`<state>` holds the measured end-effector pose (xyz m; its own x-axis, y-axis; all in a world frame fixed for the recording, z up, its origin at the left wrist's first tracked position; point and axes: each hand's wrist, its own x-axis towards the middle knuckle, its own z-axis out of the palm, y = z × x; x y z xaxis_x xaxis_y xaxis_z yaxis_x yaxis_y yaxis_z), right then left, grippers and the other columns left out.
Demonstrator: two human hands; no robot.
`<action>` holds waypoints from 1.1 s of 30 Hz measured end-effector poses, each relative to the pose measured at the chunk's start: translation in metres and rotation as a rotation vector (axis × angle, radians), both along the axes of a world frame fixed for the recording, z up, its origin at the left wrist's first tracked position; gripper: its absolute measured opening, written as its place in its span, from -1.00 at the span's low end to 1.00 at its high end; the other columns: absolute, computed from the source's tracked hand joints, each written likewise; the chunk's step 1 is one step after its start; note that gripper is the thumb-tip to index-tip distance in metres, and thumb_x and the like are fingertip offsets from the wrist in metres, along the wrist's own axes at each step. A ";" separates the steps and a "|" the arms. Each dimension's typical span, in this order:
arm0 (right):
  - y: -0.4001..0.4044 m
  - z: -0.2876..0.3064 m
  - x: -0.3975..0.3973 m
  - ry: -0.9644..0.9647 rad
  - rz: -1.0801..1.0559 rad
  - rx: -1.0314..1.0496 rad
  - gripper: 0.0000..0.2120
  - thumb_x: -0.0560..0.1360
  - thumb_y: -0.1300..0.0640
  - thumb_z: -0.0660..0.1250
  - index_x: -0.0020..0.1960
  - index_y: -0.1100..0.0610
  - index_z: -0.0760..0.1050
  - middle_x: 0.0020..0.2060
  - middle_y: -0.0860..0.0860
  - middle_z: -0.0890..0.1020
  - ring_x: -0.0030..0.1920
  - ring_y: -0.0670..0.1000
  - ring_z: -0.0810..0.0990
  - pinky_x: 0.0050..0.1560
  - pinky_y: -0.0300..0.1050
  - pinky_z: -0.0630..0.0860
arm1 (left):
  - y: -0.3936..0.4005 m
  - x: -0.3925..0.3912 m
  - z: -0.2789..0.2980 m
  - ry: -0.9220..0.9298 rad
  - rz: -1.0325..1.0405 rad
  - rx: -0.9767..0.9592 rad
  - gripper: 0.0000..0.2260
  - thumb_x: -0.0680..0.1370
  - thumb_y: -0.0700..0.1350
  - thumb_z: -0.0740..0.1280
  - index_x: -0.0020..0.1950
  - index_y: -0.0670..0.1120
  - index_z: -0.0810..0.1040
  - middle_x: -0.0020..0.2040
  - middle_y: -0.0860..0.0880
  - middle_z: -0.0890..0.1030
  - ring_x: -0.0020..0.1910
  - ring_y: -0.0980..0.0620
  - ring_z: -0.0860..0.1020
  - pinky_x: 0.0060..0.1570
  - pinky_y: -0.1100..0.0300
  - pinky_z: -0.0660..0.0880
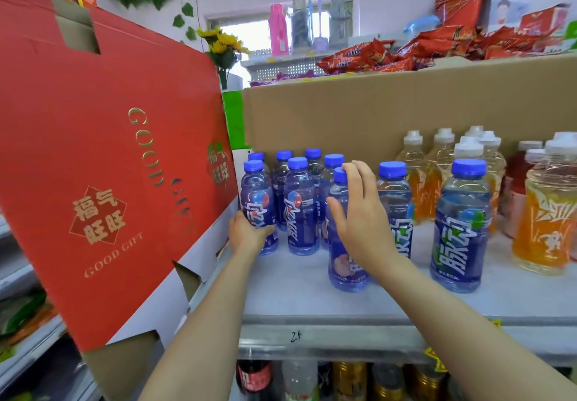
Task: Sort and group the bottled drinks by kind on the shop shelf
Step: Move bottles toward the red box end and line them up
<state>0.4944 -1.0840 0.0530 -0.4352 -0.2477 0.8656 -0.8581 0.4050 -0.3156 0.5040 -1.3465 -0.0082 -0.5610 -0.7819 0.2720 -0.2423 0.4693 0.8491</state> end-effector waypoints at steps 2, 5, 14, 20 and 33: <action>0.000 0.000 -0.001 -0.004 0.005 -0.001 -0.46 0.61 0.14 0.29 0.52 0.24 0.21 0.51 0.13 0.22 0.46 0.14 0.31 0.31 -0.01 0.42 | -0.012 -0.011 -0.009 -0.014 0.014 -0.024 -0.25 0.20 0.08 0.65 0.31 -0.10 0.51 0.21 -0.11 0.61 0.15 -0.15 0.62 0.16 -0.14 0.58; -0.003 0.001 -0.002 -0.005 0.016 -0.015 -0.48 0.61 0.14 0.28 0.51 0.24 0.22 0.50 0.13 0.23 0.44 0.14 0.33 0.28 -0.01 0.45 | -0.005 -0.003 -0.002 -0.024 -0.005 -0.056 -0.24 0.24 0.09 0.65 0.36 -0.10 0.48 0.26 -0.11 0.58 0.21 -0.15 0.59 0.19 -0.13 0.57; -0.010 -0.003 -0.005 0.027 0.042 -0.109 -0.52 0.60 0.21 0.29 0.47 0.24 0.25 0.45 0.14 0.27 0.42 0.10 0.34 0.37 -0.06 0.39 | 0.092 0.006 0.072 0.443 -0.083 -0.717 -0.31 0.52 -0.07 0.47 0.56 -0.18 0.25 0.55 -0.16 0.25 0.54 -0.09 0.21 0.51 0.14 0.16; -0.010 -0.004 -0.006 0.021 0.048 -0.109 -0.50 0.59 0.22 0.30 0.48 0.21 0.23 0.47 0.13 0.26 0.45 0.08 0.31 0.37 -0.16 0.29 | 0.096 -0.033 0.112 -0.032 -0.334 -0.608 -0.18 0.57 0.06 0.41 0.64 -0.08 -0.03 0.62 -0.10 0.00 0.56 -0.18 0.14 0.43 -0.10 0.30; -0.010 -0.006 -0.008 0.020 0.063 -0.113 -0.49 0.60 0.19 0.28 0.50 0.18 0.20 0.48 0.11 0.23 0.47 0.08 0.28 0.42 -0.04 0.33 | 0.073 -0.031 0.116 -0.093 -0.314 -0.697 -0.45 0.62 0.03 0.35 0.48 -0.21 0.25 0.41 -0.16 0.28 0.37 -0.16 0.32 0.34 -0.01 0.35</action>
